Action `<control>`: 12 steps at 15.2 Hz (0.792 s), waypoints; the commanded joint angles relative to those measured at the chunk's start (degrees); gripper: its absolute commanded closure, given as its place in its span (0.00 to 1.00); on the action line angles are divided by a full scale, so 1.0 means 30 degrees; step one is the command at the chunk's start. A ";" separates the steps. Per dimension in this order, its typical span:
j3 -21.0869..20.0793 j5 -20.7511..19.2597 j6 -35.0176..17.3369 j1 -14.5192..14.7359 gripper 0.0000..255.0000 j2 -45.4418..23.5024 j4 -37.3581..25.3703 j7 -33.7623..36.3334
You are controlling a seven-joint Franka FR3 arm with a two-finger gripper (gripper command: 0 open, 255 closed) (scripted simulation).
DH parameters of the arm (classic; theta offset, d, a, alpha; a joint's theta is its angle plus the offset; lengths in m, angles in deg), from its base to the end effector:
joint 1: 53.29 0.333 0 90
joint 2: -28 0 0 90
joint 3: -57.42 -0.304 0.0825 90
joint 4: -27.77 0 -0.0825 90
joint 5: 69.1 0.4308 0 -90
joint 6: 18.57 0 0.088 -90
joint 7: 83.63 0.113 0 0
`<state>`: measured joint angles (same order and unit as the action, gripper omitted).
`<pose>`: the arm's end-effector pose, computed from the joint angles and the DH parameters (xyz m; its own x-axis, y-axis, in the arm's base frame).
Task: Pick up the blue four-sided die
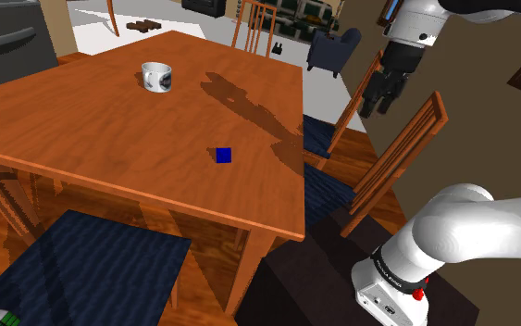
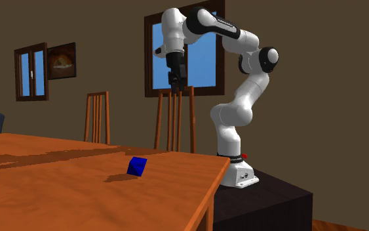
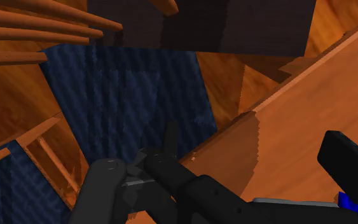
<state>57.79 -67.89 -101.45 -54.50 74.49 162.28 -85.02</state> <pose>0.3415 -0.0073 0.5791 0.9960 0.0018 -0.0889 -0.0007 -0.9996 -0.0280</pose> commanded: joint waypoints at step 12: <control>-0.3752 0.2703 -0.5941 0.0861 0.00 -0.3427 0.1304 0.4426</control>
<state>47.59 -60.40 -117.44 -52.12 65.51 166.18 -73.02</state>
